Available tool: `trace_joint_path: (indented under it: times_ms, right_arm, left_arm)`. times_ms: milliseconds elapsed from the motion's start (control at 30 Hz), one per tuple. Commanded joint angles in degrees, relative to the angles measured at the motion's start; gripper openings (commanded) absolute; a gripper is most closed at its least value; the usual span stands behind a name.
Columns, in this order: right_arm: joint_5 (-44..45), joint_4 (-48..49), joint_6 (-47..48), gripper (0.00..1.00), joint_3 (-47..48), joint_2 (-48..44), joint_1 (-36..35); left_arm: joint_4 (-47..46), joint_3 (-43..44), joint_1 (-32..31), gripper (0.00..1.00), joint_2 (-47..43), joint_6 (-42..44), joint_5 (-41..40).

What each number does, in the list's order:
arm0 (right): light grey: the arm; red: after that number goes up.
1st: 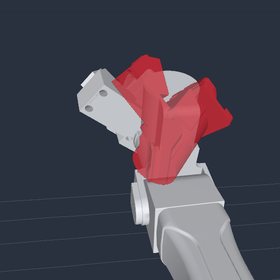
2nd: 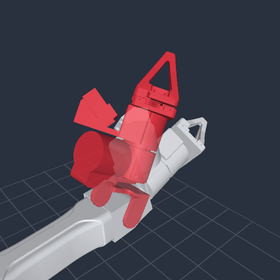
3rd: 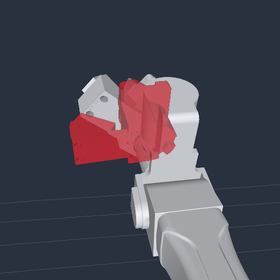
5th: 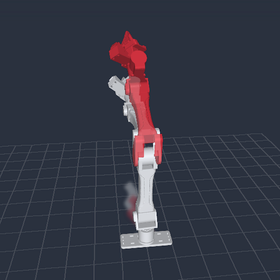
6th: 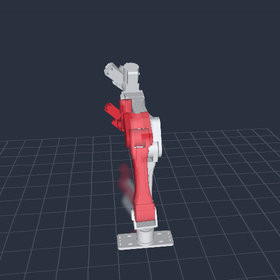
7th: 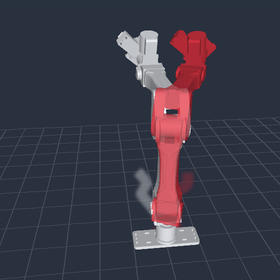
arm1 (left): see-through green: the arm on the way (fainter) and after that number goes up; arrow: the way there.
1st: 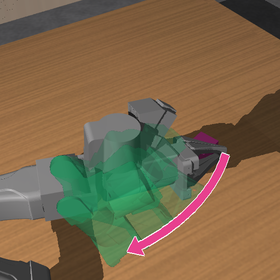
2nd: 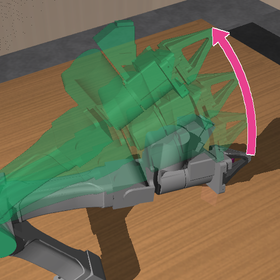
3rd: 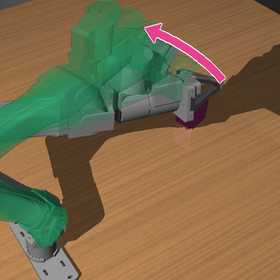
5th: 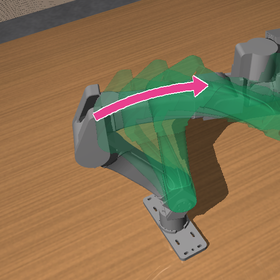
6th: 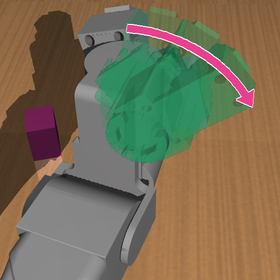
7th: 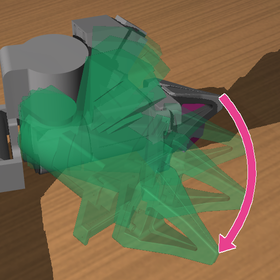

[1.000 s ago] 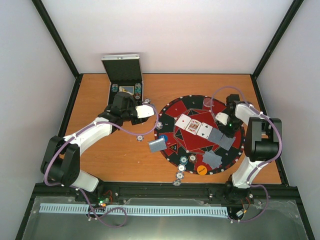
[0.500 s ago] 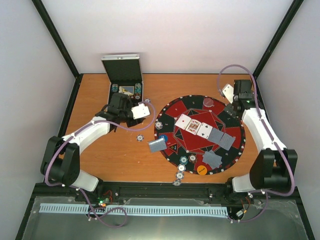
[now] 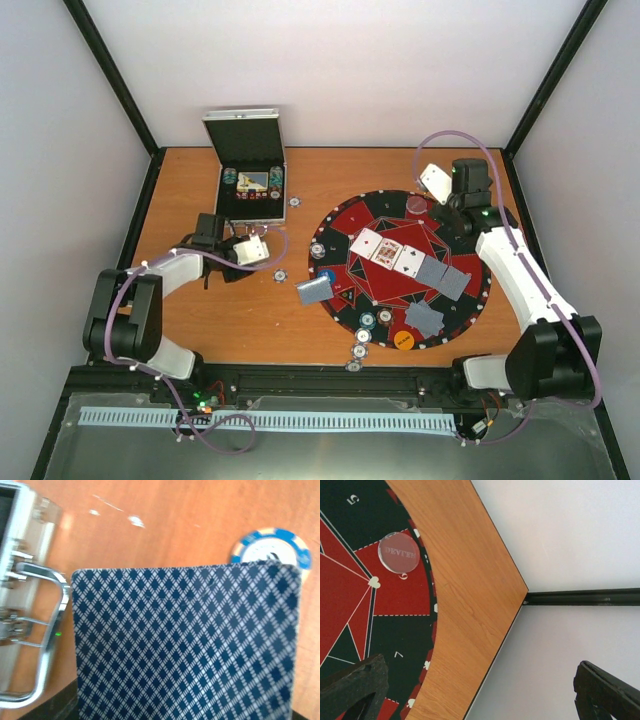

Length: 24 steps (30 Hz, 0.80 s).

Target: Distribute texas hold em gaming equipment

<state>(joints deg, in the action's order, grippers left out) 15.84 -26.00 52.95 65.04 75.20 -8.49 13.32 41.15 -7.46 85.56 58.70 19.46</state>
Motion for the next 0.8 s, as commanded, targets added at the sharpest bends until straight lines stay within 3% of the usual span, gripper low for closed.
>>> trace_joint_path:
  times_ms: [0, 100, 233, 767]
  right_arm:
    - [3.43, -1.19, 1.73, 1.0, -1.04, 1.64, -1.51]
    - [4.28, -1.61, 2.58, 1.0, -1.15, 2.28, -2.23]
    - [4.29, -1.53, 2.83, 1.0, -1.05, 2.81, -3.09]
    - [5.91, -1.67, 4.0, 1.0, -1.3, 3.86, -4.1]
  left_arm:
    - [-0.35, -1.47, 0.81, 0.57, 1.22, 8.89, 3.44]
    - [3.3, -1.47, 0.87, 0.6, 2.02, 14.19, 5.93]
    - [2.81, -3.28, 0.87, 0.61, 3.42, 20.99, 2.84]
    - [5.19, -3.62, 0.87, 0.8, 5.7, 29.47, 1.08]
